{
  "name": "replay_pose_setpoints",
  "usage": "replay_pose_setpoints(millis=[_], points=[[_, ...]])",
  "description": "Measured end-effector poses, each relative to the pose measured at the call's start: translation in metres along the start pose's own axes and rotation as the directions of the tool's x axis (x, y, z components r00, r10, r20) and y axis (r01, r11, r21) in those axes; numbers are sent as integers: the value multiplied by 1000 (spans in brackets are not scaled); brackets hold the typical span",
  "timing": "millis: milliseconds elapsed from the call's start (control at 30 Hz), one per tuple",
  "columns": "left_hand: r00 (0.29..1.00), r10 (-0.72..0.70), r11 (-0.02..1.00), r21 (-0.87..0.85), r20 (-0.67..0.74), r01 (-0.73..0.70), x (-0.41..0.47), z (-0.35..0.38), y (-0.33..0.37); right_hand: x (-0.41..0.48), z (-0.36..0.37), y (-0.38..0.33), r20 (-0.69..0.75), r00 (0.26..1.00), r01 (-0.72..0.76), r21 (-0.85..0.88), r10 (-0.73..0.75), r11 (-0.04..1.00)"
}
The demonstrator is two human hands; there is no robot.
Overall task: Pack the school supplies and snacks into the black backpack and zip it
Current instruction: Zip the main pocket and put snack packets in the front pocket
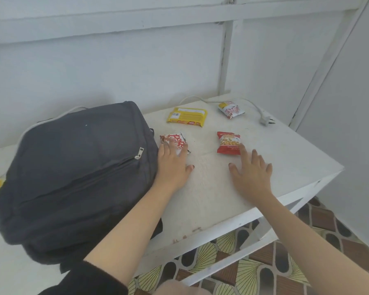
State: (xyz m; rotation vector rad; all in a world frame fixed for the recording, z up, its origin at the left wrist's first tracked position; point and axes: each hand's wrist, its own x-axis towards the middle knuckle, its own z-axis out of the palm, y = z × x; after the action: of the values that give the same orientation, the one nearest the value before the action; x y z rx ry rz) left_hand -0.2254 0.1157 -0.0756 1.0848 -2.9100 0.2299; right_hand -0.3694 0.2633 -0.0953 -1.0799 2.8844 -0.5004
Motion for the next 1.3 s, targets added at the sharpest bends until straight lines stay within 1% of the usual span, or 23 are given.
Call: replay_pose_setpoints(millis=[67, 133, 200, 300, 333, 433, 533, 633, 700, 800, 867, 967, 1033, 1133, 1200, 1300], points=[[997, -69, 997, 25, 42, 68, 10, -3, 1, 4, -1, -2, 26, 999, 23, -8, -23, 1000], [987, -114, 992, 66, 111, 107, 17, -6, 4, 10, -1, -6, 60, 998, 36, -8, -35, 999], [980, -143, 990, 30, 137, 140, 20, -7, 10, 14, 0, -6, 43, 998, 41, 31, -42, 999], [984, -170, 979, -99, 60, 175, 18, -5, 15, 18, 2, -3, -60, 996, 68, 150, -60, 986], [983, -183, 974, -133, 23, 184, 17, -4, 15, 19, 1, -3, -89, 995, 69, 168, -55, 983], [970, -227, 956, -212, -85, 205, 17, -4, 16, 21, -4, -8, -128, 992, 8, 174, 15, 985], [966, -225, 944, -273, -126, 185, 15, -5, 17, 21, -6, -13, -145, 989, 30, 151, -8, 988], [959, -234, 907, -390, -159, 157, 11, -9, 16, 23, -5, -14, -133, 990, 56, 139, -37, 989], [948, -242, 852, -513, -205, 106, 6, -15, 16, 26, -5, -15, -153, 988, 58, 167, -32, 984], [930, -244, 734, -680, -277, -10, -9, -35, 16, 27, -4, -24, -205, 979, 73, 270, -16, 960], [895, -272, 694, -716, -354, -73, -23, -54, 11, 24, -5, -38, -263, 964, 119, 326, -31, 938], [837, -318, 711, -696, -445, -100, -46, -83, -14, 19, -13, -68, -332, 941, 213, 418, -70, 883], [818, -339, 751, -657, -466, -63, -61, -96, -43, 16, -20, -91, -368, 922, 299, 472, -122, 830], [802, -399, 790, -610, -445, 55, -80, -105, -96, 13, -26, -131, -382, 899, 403, 537, -212, 741], [792, -450, 796, -588, -412, 146, -91, -106, -131, 11, -28, -158, -370, 889, 445, 566, -269, 694], [790, -506, 783, -568, -346, 253, -103, -102, -178, 7, -27, -193, -337, 875, 484, 563, -349, 670]])
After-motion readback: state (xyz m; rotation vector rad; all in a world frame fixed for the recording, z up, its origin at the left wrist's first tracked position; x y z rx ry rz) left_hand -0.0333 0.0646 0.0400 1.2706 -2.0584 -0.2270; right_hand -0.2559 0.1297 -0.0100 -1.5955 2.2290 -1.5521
